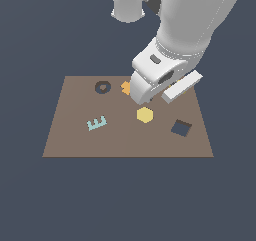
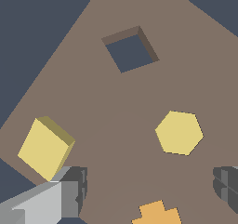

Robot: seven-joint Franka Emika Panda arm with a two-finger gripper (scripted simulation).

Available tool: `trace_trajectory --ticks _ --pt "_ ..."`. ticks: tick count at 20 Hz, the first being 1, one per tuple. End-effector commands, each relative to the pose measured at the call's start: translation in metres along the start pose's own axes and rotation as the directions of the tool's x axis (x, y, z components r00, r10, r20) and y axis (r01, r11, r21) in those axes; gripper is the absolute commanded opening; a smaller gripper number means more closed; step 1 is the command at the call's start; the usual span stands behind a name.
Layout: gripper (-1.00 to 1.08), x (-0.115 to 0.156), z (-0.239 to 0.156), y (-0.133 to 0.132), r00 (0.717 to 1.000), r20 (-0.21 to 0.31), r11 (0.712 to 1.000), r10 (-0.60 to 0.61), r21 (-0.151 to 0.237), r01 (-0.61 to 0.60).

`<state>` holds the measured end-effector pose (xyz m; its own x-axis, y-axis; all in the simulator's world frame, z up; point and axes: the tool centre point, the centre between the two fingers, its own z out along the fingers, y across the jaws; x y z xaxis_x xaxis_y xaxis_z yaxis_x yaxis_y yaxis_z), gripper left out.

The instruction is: Insert a designated object into the corresponding slot on a board.

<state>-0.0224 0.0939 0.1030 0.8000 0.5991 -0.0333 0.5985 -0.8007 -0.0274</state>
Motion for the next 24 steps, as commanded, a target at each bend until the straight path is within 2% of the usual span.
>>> trace_trajectory --ticks 1,5,12,19,24 --pt "1.00 0.006 0.008 -0.016 0.991 -0.003 0.991 -0.132 -0.006 0.132" --pt "1.00 0.010 0.021 -0.041 0.945 -0.006 0.945 -0.327 -0.016 0.327" --pt "1.00 0.008 0.038 -0.076 0.820 -0.006 0.820 -0.572 -0.030 0.571" --pt "1.00 0.000 0.050 -0.097 0.706 -0.003 0.705 -0.709 -0.039 0.708" --pt "1.00 -0.004 0.055 -0.104 0.657 -0.002 0.657 -0.754 -0.042 0.753"
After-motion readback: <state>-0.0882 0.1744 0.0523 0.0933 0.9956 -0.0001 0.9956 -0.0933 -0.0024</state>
